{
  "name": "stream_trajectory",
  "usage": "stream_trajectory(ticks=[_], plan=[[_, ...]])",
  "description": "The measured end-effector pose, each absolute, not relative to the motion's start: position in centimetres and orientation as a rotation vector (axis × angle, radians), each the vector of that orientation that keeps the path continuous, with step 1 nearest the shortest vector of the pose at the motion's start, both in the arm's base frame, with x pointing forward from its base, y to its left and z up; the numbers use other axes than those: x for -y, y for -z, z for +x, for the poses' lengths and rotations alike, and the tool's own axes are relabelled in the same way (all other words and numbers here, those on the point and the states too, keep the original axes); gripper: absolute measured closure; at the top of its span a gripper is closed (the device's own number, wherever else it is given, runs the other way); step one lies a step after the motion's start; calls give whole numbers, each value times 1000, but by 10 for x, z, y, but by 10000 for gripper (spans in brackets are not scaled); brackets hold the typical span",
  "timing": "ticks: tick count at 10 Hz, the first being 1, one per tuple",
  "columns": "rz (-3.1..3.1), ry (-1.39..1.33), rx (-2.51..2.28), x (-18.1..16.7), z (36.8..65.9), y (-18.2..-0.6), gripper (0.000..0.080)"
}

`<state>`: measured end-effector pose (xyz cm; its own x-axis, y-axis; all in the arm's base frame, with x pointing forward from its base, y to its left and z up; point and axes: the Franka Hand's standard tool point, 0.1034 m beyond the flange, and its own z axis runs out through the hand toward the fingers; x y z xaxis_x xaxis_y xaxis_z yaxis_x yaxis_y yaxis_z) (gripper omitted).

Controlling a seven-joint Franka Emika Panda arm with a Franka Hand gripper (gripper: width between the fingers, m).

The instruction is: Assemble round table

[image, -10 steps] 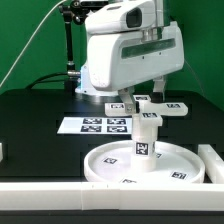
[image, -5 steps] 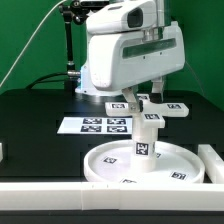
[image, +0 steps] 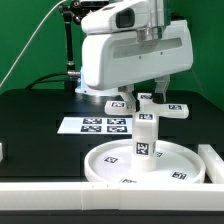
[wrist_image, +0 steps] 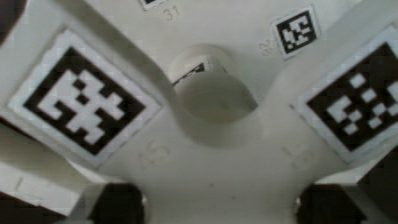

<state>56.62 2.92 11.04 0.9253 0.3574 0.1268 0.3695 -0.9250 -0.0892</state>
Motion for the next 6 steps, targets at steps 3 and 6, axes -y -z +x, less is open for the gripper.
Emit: stream_trajectory(ticks=[3, 6], plan=[[-2989, 280, -12, -32, 564, -109, 371], [-2950, 287, -326, -34, 565, -109, 379]])
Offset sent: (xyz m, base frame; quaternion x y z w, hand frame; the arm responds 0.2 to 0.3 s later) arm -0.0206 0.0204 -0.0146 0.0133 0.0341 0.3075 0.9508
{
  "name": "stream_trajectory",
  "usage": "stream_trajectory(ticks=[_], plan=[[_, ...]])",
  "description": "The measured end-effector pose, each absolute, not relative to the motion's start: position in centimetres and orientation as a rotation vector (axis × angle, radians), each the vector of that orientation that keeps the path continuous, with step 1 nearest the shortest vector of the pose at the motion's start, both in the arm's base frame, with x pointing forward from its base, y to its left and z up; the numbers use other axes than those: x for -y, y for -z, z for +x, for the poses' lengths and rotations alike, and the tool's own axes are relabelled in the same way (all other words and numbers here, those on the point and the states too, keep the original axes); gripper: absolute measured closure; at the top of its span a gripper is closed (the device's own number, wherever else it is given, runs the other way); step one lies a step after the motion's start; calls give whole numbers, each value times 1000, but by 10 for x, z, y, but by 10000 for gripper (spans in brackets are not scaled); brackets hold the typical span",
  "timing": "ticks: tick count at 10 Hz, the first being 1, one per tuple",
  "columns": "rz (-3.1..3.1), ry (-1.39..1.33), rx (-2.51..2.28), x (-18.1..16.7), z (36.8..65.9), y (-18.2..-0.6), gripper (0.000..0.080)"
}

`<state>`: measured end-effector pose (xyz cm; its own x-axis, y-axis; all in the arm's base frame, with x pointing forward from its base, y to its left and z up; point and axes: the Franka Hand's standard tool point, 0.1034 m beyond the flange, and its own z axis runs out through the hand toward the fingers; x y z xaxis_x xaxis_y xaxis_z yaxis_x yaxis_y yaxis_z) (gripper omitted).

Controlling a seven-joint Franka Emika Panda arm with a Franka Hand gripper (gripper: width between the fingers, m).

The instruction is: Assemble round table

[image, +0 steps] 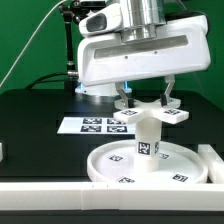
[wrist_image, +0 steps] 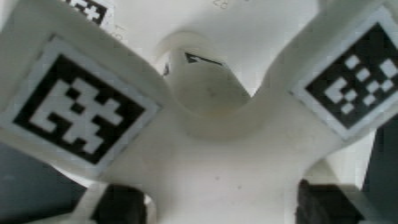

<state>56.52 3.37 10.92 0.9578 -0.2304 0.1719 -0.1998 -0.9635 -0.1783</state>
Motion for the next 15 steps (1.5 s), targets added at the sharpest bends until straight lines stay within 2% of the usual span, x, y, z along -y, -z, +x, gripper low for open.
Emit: stream_trajectory(ticks=[5, 7, 8, 9, 10, 14, 15], plan=[[-2790, 228, -865, -32, 564, -107, 413], [-2768, 221, -924, -33, 564, -107, 416], [-2771, 218, -917, -33, 564, -107, 226], [-2764, 184, -927, -34, 563, -108, 226], [-2761, 181, -932, -32, 564, -108, 162], [-2764, 176, -928, -33, 562, -107, 150], [-2747, 100, -990, -39, 556, -103, 150]])
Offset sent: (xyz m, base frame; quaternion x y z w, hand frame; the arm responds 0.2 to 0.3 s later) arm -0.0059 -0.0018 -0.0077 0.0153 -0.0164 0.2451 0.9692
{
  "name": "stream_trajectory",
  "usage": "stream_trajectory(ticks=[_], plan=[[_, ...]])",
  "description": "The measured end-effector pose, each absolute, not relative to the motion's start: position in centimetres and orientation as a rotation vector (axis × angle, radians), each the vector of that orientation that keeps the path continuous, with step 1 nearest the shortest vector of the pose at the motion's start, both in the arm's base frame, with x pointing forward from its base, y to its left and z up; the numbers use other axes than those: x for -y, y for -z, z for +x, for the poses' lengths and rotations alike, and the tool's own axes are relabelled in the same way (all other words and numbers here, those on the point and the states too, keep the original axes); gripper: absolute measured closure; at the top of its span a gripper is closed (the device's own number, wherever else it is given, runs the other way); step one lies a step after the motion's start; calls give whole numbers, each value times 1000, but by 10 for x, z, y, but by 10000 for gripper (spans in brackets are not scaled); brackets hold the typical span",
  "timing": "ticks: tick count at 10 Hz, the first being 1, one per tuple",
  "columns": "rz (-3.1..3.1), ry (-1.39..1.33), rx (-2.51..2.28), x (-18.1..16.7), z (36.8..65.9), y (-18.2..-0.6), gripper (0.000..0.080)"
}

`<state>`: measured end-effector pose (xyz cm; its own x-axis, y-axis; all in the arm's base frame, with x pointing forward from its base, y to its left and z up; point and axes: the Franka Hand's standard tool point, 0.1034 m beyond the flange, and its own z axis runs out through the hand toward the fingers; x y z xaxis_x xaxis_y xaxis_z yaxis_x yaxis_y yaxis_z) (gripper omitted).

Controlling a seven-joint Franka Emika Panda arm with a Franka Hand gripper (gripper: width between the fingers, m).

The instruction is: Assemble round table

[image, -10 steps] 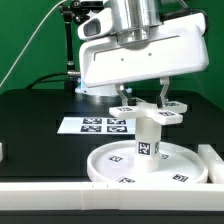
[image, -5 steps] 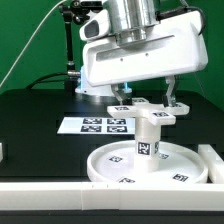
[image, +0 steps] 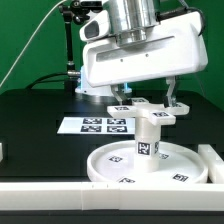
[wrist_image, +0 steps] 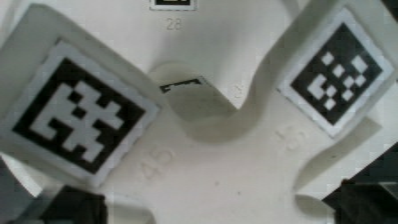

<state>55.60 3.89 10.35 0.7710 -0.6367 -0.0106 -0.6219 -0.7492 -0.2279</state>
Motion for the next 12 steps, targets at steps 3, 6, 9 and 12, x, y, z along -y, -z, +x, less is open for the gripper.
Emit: stream_trajectory(ticks=[3, 6, 9, 12], plan=[[-2758, 66, -973, -42, 560, -106, 150], [-2743, 30, -1012, -41, 562, -106, 150], [-2736, 15, -1038, -39, 566, -99, 150], [-2744, 17, -1024, -41, 564, -96, 160]])
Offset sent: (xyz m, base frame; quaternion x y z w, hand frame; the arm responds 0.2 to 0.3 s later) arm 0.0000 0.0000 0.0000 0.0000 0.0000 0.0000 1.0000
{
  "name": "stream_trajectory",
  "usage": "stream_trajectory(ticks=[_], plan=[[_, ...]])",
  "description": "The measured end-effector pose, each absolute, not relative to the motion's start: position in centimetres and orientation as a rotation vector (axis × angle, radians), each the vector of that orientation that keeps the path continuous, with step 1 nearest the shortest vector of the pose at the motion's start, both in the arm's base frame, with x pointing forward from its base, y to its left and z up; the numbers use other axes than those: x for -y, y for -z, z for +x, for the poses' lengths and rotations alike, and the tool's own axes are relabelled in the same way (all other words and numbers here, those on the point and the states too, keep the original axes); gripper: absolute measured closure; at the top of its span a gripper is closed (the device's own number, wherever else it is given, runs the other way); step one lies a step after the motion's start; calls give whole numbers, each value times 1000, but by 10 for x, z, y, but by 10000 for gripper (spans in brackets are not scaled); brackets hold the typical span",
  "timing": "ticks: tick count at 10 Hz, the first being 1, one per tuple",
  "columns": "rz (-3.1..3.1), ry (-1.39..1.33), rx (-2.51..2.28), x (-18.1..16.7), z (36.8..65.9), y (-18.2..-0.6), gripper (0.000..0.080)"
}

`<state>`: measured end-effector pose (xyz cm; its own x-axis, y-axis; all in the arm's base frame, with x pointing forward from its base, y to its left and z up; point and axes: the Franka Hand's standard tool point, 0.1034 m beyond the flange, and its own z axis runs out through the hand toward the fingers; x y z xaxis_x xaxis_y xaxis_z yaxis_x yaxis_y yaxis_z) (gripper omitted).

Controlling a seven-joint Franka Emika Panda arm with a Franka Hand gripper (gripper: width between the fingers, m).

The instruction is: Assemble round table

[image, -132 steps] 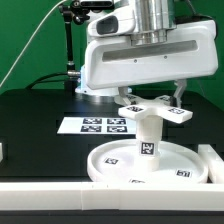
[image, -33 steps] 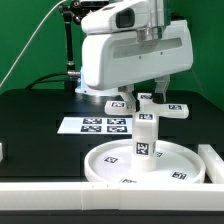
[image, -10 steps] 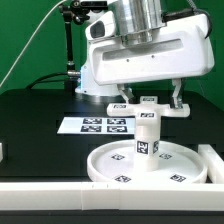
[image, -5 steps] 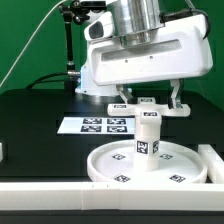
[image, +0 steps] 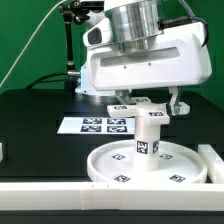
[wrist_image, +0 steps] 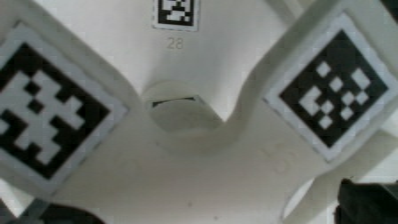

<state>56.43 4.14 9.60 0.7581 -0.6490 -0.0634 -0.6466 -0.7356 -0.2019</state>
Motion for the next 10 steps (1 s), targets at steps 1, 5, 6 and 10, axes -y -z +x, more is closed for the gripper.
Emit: stream_trajectory(ticks=[1, 5, 6, 10], plan=[[-2745, 21, -1022, -41, 565, -96, 160], [-2770, 39, -961, -37, 564, -95, 343], [-2763, 38, -976, -37, 564, -95, 343], [-2479, 64, -1442, -37, 563, -94, 341]])
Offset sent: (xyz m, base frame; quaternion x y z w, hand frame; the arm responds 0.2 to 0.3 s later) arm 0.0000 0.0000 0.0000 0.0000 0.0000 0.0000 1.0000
